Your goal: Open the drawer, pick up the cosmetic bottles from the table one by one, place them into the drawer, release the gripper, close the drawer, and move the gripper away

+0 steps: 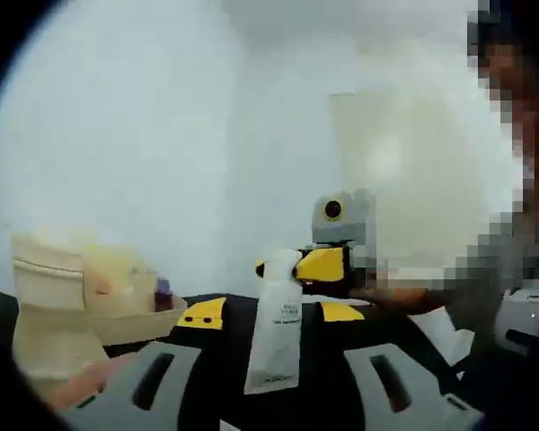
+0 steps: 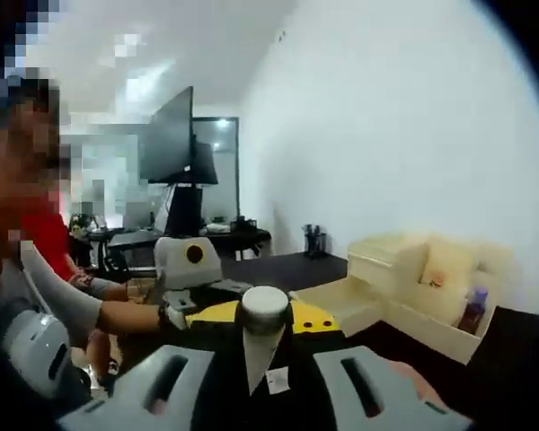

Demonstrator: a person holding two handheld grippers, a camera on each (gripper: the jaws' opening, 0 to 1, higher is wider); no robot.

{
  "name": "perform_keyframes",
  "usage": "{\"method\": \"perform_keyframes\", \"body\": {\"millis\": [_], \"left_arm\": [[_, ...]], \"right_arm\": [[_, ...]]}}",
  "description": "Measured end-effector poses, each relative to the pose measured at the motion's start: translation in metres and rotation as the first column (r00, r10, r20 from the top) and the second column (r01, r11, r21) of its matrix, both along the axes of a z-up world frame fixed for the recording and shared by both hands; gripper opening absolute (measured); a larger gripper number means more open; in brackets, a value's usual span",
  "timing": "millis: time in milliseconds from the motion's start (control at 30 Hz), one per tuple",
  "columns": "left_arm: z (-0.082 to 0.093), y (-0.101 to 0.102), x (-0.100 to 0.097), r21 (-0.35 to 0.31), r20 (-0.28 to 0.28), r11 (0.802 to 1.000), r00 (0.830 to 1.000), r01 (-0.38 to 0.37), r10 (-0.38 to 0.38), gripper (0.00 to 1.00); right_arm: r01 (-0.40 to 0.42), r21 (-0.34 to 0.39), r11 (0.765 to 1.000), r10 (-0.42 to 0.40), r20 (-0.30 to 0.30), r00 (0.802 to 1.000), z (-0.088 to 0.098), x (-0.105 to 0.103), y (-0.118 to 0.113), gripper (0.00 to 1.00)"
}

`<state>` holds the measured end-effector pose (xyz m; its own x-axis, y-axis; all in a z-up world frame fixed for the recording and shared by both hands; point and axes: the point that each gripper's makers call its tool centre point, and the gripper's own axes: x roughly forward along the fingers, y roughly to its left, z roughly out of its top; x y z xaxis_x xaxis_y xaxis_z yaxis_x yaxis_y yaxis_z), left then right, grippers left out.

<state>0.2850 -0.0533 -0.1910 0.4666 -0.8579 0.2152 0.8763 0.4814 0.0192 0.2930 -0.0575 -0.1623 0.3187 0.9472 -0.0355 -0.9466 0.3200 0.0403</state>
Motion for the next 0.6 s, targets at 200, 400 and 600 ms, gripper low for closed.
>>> {"method": "perform_keyframes", "body": {"millis": [200,400,600], "left_arm": [[-0.005,0.01,0.019,0.097,0.086,0.975,0.977,-0.201,0.193,0.42],[-0.008,0.016,0.031,0.124,0.093,0.952,0.958,-0.28,0.27,0.43],[-0.013,0.024,0.043,0.115,0.035,0.934,0.941,-0.338,0.336,0.43]], "right_arm": [[0.078,-0.012,0.997,-0.078,-0.007,0.997,0.001,0.017,0.002,0.15],[0.173,-0.039,0.984,-0.173,0.011,0.985,-0.001,0.036,0.008,0.15],[0.197,-0.042,0.979,-0.198,-0.017,0.98,-0.004,0.044,0.023,0.15]]}}
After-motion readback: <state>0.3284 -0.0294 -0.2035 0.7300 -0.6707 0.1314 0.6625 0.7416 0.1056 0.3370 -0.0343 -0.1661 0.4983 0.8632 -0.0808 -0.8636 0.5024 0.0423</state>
